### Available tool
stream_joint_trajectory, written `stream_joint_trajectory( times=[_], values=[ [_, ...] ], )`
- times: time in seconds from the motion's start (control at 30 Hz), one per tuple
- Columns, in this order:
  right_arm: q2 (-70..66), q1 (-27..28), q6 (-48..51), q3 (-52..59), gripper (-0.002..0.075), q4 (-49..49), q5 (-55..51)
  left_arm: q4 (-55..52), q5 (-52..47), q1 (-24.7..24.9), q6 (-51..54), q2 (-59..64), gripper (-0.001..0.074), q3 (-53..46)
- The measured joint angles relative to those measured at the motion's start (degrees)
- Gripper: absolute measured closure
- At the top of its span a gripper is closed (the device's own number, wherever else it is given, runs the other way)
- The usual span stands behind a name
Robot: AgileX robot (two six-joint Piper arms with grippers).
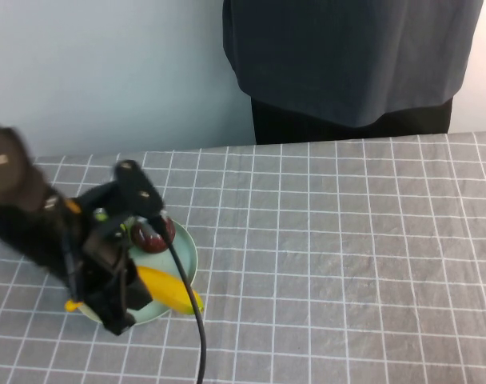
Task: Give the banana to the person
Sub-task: Pick up the banana
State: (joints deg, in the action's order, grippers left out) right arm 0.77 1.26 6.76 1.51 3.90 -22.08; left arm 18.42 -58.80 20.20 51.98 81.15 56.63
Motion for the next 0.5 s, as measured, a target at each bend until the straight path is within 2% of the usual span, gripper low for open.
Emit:
stream_joint_trajectory(
  times=[0.2,0.27,0.33,0.5],
  values=[
    [0.0,0.0,0.0,0.0,0.0734,0.0,0.0,-2.7,4.1,0.2,11.7,10.6,0.0731,3.2],
    [0.0,0.0,0.0,0.0,0.0734,0.0,0.0,-5.4,6.5,0.2,13.5,13.7,0.0682,3.6],
    [0.0,0.0,0.0,0.0,0.0734,0.0,0.0,-8.6,9.1,0.2,14.2,16.7,0.0594,3.7],
    [0.0,0.0,0.0,0.0,0.0734,0.0,0.0,-17.4,15.6,0.1,14.6,22.2,0.0272,3.7]
  ],
)
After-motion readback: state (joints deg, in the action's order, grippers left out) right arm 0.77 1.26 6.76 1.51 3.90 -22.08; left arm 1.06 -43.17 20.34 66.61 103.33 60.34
